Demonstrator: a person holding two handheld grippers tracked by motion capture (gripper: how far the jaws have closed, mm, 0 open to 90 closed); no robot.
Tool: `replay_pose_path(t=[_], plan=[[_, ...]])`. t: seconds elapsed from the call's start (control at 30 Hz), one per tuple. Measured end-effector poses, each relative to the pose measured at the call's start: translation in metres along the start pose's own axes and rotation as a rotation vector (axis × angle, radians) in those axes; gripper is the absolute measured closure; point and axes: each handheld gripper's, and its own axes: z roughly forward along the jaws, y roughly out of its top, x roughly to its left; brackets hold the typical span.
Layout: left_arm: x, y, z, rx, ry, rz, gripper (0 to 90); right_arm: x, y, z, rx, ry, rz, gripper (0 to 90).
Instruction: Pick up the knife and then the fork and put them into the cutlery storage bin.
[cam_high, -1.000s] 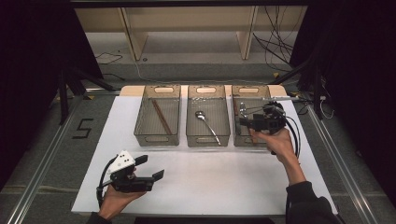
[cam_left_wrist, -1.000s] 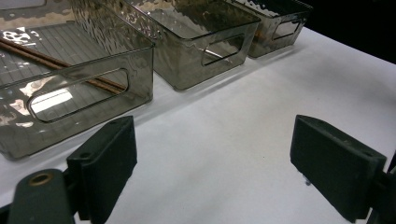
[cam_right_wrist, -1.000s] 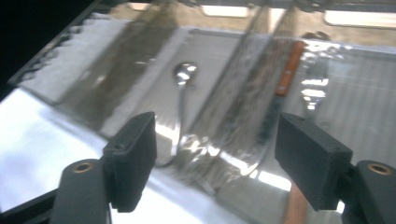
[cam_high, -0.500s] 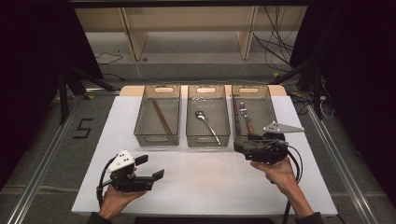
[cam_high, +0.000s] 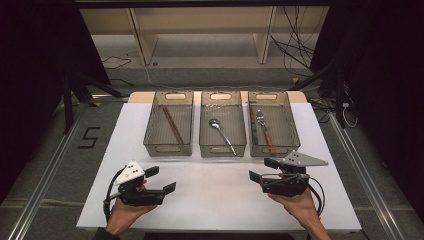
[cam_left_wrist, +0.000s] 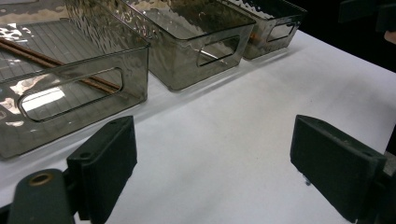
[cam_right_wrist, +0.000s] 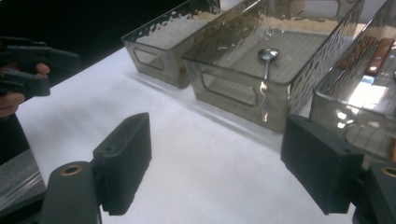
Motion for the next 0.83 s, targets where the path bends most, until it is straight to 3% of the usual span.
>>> replay_pose_path(t=[0.37, 0.83], plan=[[-0.001, 0.000, -0.001, -0.007, -0.011, 0.001, 14.3, 0.003, -0.027, -0.002, 0.006, -0.006, 0.003, 24.8], [-0.001, 0.000, -0.001, -0.009, -0.012, 0.002, 14.3, 0.003, -0.029, -0.006, -0.028, -0.022, -0.007, 23.9]])
